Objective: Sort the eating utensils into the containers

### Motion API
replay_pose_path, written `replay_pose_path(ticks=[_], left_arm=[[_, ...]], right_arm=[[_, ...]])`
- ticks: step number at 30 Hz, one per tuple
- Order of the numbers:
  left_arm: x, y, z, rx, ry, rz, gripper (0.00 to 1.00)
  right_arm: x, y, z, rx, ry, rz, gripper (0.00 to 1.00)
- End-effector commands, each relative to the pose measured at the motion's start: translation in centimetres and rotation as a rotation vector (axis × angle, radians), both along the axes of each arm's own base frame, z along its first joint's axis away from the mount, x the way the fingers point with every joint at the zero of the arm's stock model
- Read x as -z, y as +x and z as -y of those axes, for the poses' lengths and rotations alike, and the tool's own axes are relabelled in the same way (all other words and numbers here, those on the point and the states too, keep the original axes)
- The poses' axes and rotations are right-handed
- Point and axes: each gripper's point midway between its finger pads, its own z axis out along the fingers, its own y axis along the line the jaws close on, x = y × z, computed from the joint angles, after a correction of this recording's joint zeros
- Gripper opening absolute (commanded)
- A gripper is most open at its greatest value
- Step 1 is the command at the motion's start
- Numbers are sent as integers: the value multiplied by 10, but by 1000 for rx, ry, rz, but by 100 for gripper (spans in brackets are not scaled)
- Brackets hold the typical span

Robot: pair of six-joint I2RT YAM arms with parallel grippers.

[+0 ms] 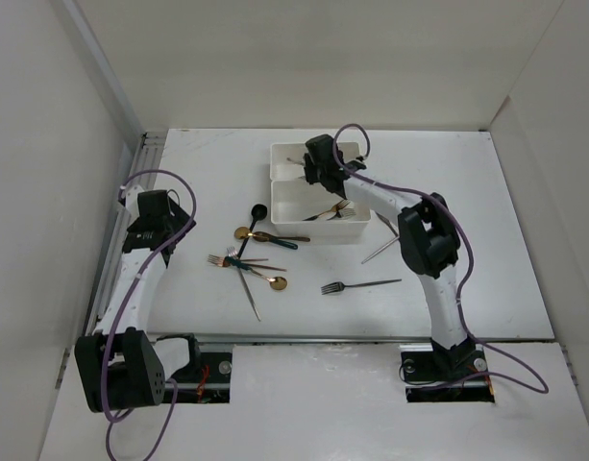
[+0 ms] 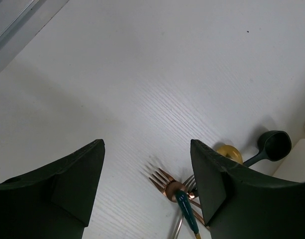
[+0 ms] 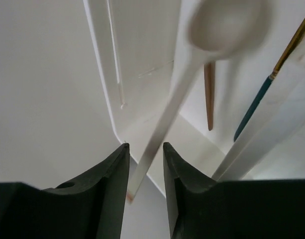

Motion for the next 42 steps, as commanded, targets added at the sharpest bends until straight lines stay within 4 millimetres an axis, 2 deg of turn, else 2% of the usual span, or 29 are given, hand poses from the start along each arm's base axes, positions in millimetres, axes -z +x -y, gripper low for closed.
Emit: replay_pose_path(ticks=[1,2,3,6,8,9,10,11,12,13,14,15,16,17,18,19,20,21,22,23,25,26,27,29,30,34,35,37,42], left_arm=[[-19,11,0,23,9,45,67],[-21,13,0,29,16,53,67],[-24,15,2,39,8,64,67],[-30,22,11,130,28,87,67],[-47,35,51,413,-1,179,67],[-54,38,63,672,145,213,66],[-71,34,100,942,166,310,67],[-73,29,117,1099,232,346,70],[-85,27,127,1223,304,389,74],[-79,17,130,1429,476,381,78],[-71,7,148,1602,512,394,82],[-57,-10,158,1854,654,365,87],[-65,-7,158,1851,673,379,87],[-40,-27,159,1988,657,279,89],[-26,-32,162,2145,801,237,89],[-20,-34,162,2209,839,190,89],[-9,-43,161,2280,830,120,87],[11,-49,158,2368,832,9,83],[15,-48,158,2433,864,-13,81],[16,-46,158,2461,869,-36,79],[30,-49,163,2539,822,-81,74],[35,-52,166,2567,807,-90,74],[38,-50,167,2585,822,-95,72],[46,-50,177,2622,824,-101,72],[52,-52,176,2620,805,-115,71],[72,-61,180,2656,756,-199,64],[78,-63,180,2659,751,-224,64],[83,-62,180,2647,738,-234,60],[100,-63,175,2664,740,-328,49]], right_arm=[[-23,5,-2,-38,-7,71,40],[-33,5,-2,-62,-35,92,49],[-32,5,-2,-73,-52,94,54],[-51,1,4,-79,-88,129,64],[-63,0,8,-90,-130,164,64],[-75,-2,10,-105,-149,184,66],[-79,-4,11,-139,-204,198,66],[-88,-5,12,-154,-227,223,66],[-94,-6,12,-171,-252,248,66],[-114,-10,13,-223,-315,300,67],[-118,-14,7,-288,-349,327,67],[-135,-18,4,-373,-448,395,67],[-144,-22,-2,-407,-424,417,67],[-146,-28,-5,-497,-523,451,67],[-154,-37,-14,-581,-529,488,67],[-152,-45,-16,-636,-549,500,67],[-167,-56,-15,-689,-598,560,67],[-170,-67,-21,-755,-595,587,67],[-163,-71,-15,-786,-617,583,67],[-177,-80,-11,-808,-661,634,67],[-181,-91,-7,-845,-697,662,67],[-174,-96,-4,-859,-719,653,67],[-185,-103,2,-859,-743,679,67],[-180,-108,13,-858,-756,666,67],[-189,-114,17,-852,-764,686,67],[-191,-116,39,-823,-769,681,67],[-189,-116,38,-831,-765,684,67],[-195,-114,53,-799,-773,684,67],[-188,-113,62,-799,-771,673,67]])
